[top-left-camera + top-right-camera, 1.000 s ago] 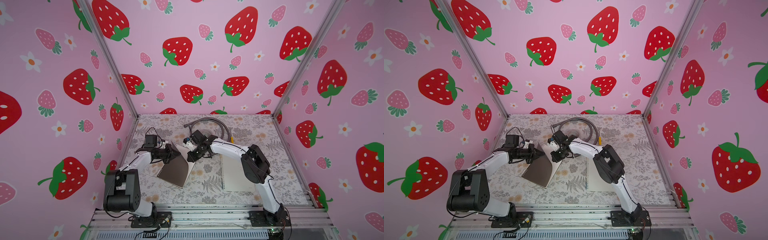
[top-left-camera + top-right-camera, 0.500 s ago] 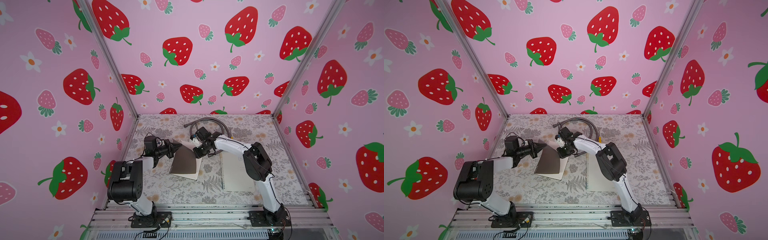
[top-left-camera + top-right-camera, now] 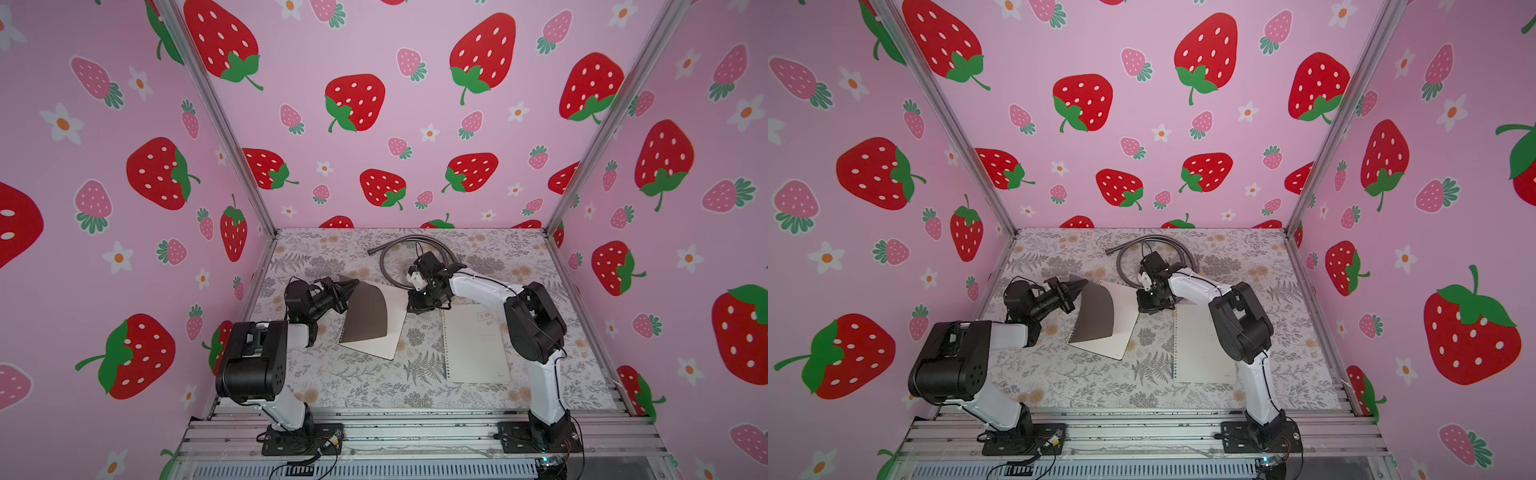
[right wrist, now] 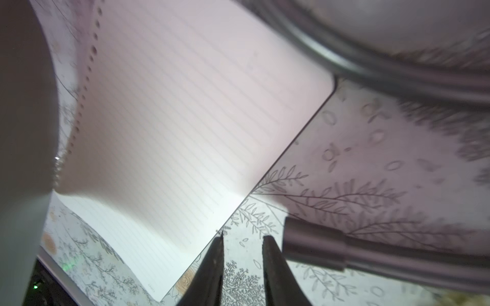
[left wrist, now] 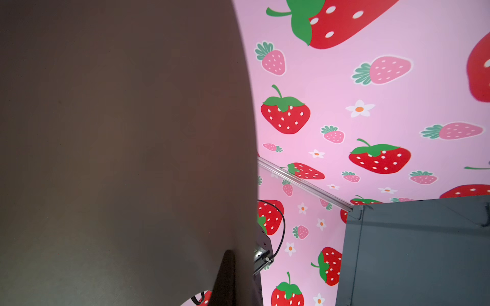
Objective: Tear off pages from different notebooks
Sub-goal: Open the notebook at the center of the board.
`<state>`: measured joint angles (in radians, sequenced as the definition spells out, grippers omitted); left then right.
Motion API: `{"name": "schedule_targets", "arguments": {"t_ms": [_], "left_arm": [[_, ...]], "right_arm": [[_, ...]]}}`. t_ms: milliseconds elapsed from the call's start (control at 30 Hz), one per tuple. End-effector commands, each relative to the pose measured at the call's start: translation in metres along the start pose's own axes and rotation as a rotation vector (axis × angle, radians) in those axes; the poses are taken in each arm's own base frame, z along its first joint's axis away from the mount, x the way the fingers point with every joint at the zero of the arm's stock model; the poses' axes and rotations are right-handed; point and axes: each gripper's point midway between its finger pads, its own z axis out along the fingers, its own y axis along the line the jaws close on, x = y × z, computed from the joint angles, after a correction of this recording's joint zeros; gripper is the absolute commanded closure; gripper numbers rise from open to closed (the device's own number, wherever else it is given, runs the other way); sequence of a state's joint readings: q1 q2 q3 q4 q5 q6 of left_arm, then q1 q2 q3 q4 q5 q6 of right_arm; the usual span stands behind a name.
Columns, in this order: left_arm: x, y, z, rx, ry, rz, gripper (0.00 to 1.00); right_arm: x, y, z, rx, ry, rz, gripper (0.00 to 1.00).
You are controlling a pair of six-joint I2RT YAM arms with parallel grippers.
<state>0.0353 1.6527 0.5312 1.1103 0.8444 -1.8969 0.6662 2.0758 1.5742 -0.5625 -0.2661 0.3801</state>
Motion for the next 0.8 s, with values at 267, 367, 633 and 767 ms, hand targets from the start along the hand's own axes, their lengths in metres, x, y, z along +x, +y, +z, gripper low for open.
{"name": "schedule_targets", "arguments": {"t_ms": [267,367,633,767], "left_arm": [[0.024,-0.016,0.017,0.143,0.043,-0.012,1.0],[0.035,-0.027,0.022,0.162,0.071,0.027,1.0],[0.048,-0.029,0.029,0.105,0.112,0.11,1.0],[0.051,-0.003,0.026,-0.067,0.121,0.203,0.48]], "right_arm": [[0.008,0.081,0.001,-0.332,0.163,-0.047,0.72],[0.02,0.077,0.013,-0.319,0.242,-0.023,0.72],[0.051,0.057,0.042,-0.248,0.414,0.034,0.74],[0.065,0.043,0.053,-0.189,0.473,0.053,0.75]]}}
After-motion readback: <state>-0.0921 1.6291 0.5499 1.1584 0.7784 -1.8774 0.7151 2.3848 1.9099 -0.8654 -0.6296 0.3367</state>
